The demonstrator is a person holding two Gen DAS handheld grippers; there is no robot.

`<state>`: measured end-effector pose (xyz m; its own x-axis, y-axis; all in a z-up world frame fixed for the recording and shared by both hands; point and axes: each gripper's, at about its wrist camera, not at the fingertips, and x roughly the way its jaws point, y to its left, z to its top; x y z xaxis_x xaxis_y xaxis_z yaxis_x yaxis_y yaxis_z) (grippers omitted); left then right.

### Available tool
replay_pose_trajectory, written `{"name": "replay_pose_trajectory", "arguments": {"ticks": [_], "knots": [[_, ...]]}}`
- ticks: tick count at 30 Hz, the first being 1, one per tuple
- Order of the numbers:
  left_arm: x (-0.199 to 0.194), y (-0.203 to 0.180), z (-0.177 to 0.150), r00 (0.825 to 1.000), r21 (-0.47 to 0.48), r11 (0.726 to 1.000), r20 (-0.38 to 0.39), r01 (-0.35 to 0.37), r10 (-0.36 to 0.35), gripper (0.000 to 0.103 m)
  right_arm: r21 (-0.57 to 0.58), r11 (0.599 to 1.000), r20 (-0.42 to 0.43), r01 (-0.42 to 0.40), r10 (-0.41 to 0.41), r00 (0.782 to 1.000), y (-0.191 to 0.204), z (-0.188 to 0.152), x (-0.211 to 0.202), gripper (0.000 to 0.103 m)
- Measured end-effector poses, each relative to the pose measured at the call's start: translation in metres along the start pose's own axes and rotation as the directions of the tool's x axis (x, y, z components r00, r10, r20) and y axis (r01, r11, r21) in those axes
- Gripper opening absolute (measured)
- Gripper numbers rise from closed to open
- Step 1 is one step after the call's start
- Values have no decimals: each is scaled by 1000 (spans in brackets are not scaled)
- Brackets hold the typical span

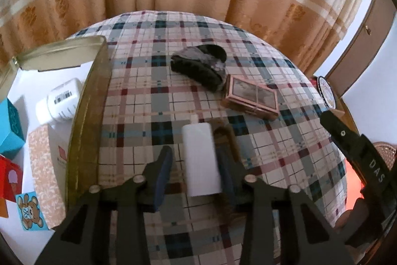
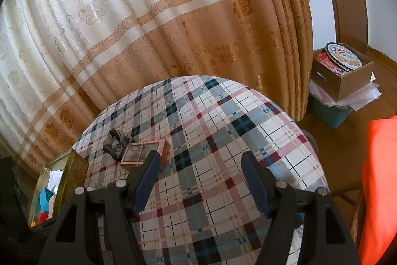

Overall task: Organize rigid objects
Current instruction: 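Move the left gripper to the white power bank and grasp it, then carry the power bank toward the tray with the left gripper while the right gripper grasps the brown comb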

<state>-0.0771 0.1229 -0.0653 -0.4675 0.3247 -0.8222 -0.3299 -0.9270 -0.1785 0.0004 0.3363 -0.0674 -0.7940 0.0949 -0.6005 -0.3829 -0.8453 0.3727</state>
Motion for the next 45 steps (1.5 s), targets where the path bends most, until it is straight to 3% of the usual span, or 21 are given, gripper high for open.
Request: {"name": "replay_pose_trajectory", "arguments": {"ticks": [4,7,14,20,25,33,38,45], "knots": [[-10,0,2,1000,4,1000,14,24,-24,23,12,1000,1,-2,2,1000,-2,0,-1,70],[-12,0,3,1000,20,1000,27,-5,4,23,9,1000,-3,-1,1,1000,-2,0,-1,70],[9,-1,1,997,25,998,-52,-63,65,23,17,1000,-3,-4,4,1000,-2,0,0,70],[13,-8,3,996,72,993,-2,-89,89,21,9,1000,-8,-2,2,1000,-1,0,0,70],[6,-5,-4,999,50,998,12,-39,38,20,22,1000,-17,3,-2,1000,-3,0,2,70],[-41,0,-17,996,39,999,93,13,-17,20,20,1000,-28,6,-6,1000,-3,0,3,70],[-70,5,-23,989,41,998,144,38,-44,20,-45,999,-59,-3,0,998,12,-3,6,70],[-93,29,-26,982,8,1000,189,15,-16,20,-102,987,-165,-126,109,980,57,-31,9,70]]}}
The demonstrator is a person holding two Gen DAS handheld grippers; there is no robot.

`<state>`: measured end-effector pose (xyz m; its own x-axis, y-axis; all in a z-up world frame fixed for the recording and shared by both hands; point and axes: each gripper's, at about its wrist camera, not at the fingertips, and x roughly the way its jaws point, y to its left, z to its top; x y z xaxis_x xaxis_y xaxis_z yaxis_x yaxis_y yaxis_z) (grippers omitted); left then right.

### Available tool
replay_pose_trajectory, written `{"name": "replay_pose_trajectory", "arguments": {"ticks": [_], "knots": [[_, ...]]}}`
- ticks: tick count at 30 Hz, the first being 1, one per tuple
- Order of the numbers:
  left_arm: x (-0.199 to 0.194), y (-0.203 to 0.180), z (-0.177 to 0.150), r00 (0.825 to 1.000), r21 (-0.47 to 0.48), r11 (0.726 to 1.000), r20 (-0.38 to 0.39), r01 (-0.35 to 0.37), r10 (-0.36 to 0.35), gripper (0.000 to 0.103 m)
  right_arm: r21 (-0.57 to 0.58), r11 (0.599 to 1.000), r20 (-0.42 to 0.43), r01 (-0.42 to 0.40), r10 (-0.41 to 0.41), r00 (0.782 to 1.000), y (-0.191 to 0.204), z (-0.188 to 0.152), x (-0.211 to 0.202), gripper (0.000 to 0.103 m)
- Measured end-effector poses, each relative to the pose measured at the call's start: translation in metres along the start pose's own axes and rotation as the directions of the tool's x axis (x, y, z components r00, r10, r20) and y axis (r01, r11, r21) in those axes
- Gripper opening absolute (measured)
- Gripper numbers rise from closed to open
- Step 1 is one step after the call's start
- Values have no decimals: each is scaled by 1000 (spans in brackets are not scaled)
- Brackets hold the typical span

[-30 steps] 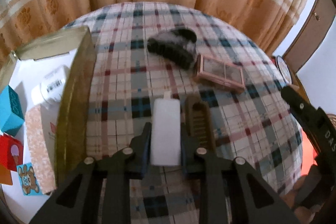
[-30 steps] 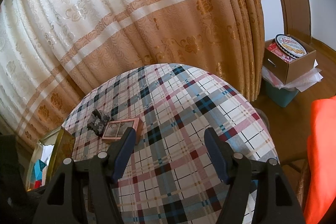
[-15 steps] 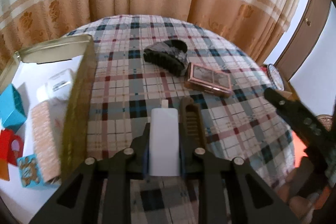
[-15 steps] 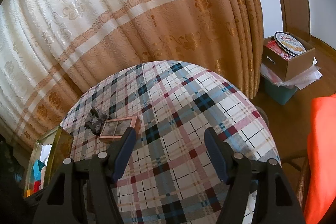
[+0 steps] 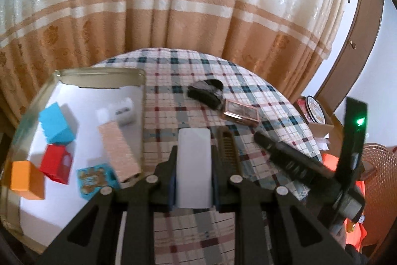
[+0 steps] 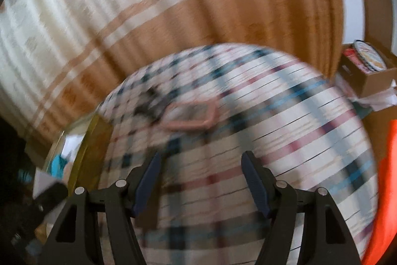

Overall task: Organize rigid objects
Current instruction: 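Carry the power bank toward the tray with the left gripper while the right gripper grasps the brown comb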

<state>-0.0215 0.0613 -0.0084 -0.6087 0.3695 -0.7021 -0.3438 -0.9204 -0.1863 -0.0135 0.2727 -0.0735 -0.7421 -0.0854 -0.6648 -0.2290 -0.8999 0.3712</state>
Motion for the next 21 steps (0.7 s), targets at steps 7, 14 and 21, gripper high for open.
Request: {"name": "replay_pose_trajectory", "arguments": {"ticks": [7,14,21], "knots": [[-17,23,0,999,-40,999,35,-4,6,20,-91,996,-86,22,-30,996,48,-10,22,62],[-28,45,-3,999,-71,997,51,-15,19,20,-219,968,-107,122,-148,983,75,-19,35,51],[-33,66,-10,998,-110,994,49,-25,30,20,-283,948,-108,145,-181,977,77,-20,34,28]]}}
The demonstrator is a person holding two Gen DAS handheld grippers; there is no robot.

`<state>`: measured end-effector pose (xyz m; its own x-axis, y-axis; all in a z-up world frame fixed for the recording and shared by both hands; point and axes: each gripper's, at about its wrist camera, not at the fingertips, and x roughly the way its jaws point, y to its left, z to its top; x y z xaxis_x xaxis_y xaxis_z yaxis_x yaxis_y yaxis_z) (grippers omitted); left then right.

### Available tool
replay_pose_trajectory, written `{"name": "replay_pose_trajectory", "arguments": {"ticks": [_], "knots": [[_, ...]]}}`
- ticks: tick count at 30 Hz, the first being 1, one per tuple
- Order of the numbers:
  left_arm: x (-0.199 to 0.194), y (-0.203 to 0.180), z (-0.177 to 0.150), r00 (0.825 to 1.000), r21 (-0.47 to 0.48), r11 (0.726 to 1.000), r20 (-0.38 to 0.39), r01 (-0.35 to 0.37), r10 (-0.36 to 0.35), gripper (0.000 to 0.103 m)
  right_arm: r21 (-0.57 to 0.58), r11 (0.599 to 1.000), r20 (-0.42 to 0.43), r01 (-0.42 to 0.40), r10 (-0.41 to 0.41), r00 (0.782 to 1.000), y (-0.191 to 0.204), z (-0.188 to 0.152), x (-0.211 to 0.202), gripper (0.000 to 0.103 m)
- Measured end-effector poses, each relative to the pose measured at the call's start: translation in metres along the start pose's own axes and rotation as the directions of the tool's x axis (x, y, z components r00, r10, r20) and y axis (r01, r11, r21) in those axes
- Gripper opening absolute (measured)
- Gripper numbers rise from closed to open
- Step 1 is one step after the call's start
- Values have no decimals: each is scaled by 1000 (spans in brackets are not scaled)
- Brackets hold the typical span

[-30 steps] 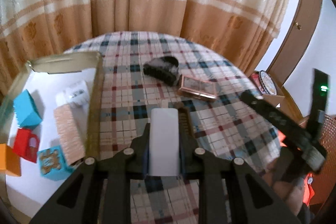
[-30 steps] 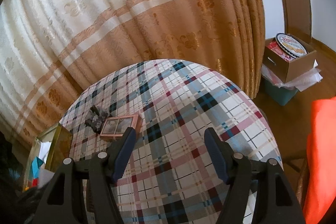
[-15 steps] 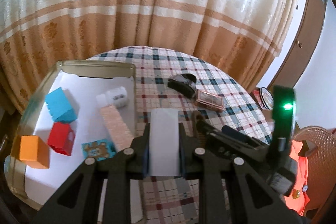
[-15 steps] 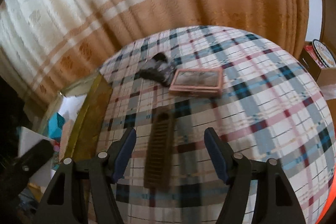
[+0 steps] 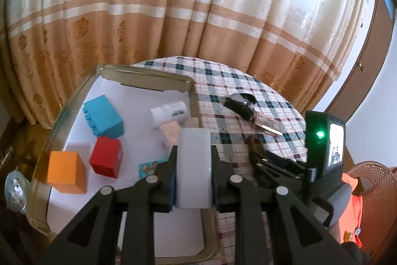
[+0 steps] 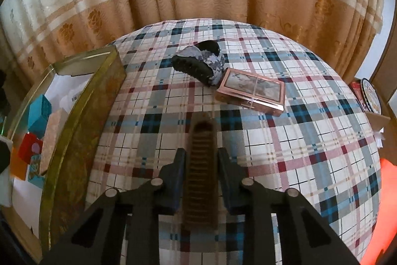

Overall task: Organize rigid objects
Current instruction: 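Carry the power bank toward the tray with the left gripper while the right gripper grasps the brown comb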

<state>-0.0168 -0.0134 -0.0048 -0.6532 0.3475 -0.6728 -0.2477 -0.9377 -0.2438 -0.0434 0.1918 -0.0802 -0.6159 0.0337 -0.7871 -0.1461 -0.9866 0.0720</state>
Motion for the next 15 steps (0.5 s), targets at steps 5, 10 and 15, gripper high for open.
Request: {"name": "replay_pose_trajectory", "arguments": {"ticks": [5,10,15], "knots": [[-3,13,0,1000,-18,1000,7,-19,19,20,73,994,5,-87,86,996,-7,0,-10,27],[-4,23,4,999,-37,999,15,-35,35,20,61,978,94,-199,193,977,10,14,-43,28],[-4,34,12,998,-52,997,26,-59,60,20,43,955,113,-295,289,951,38,33,-57,28]]}}
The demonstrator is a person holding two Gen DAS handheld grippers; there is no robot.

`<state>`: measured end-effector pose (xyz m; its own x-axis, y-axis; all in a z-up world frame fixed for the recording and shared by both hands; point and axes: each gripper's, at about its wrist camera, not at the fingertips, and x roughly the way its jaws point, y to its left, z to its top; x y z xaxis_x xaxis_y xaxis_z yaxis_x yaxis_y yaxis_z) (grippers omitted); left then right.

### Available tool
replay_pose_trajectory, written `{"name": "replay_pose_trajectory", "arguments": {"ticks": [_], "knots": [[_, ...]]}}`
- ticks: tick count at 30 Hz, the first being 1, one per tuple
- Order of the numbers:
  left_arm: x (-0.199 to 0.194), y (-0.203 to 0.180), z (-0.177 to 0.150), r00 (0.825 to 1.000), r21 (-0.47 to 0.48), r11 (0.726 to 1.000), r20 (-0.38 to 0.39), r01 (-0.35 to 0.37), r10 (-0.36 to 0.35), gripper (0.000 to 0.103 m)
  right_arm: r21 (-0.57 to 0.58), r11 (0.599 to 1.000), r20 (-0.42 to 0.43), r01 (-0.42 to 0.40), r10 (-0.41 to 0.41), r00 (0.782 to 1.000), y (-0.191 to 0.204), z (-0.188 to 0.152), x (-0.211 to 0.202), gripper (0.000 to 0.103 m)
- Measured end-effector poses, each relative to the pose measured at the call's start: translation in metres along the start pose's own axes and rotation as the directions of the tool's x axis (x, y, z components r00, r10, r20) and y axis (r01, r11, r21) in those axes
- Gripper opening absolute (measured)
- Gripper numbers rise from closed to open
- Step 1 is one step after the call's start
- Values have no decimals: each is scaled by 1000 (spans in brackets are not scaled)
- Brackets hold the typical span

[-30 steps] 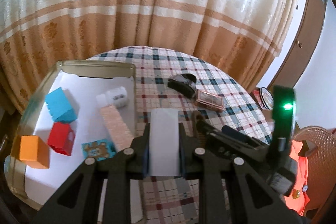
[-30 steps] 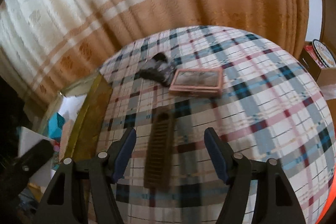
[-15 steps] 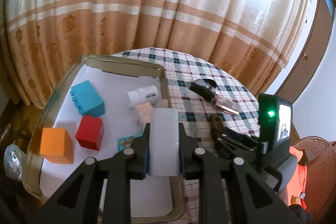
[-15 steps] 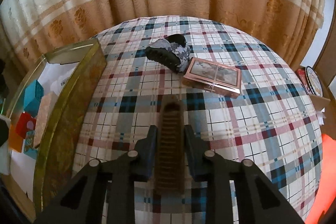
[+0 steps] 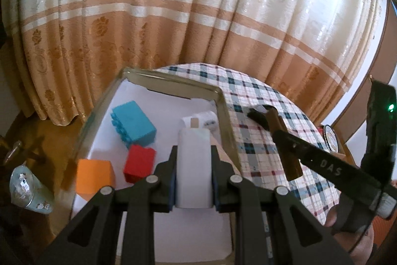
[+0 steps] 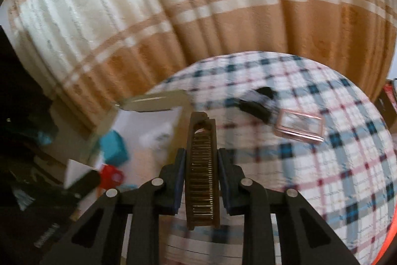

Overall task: Organize rigid objects
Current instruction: 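Carry the power bank toward the tray with the left gripper while the right gripper grasps the brown comb, then lower the power bank and brown comb into the tray and open both grippers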

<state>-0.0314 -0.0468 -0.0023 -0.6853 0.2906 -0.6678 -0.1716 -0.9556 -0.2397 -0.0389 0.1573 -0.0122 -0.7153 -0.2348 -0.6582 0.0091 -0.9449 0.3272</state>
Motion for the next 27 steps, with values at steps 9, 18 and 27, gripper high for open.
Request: {"name": "replay_pose_trajectory", "arguments": {"ticks": [9,18,27], "knots": [[8,21,27,997,6,997,23,-72,72,20,-43,995,20,-88,89,996,55,26,19,28],[41,35,53,994,2,994,-31,-108,108,20,-13,995,-47,-104,103,994,65,48,68,28],[74,34,61,981,29,986,-94,-165,167,20,-17,997,-108,-78,76,991,61,54,102,28]]}}
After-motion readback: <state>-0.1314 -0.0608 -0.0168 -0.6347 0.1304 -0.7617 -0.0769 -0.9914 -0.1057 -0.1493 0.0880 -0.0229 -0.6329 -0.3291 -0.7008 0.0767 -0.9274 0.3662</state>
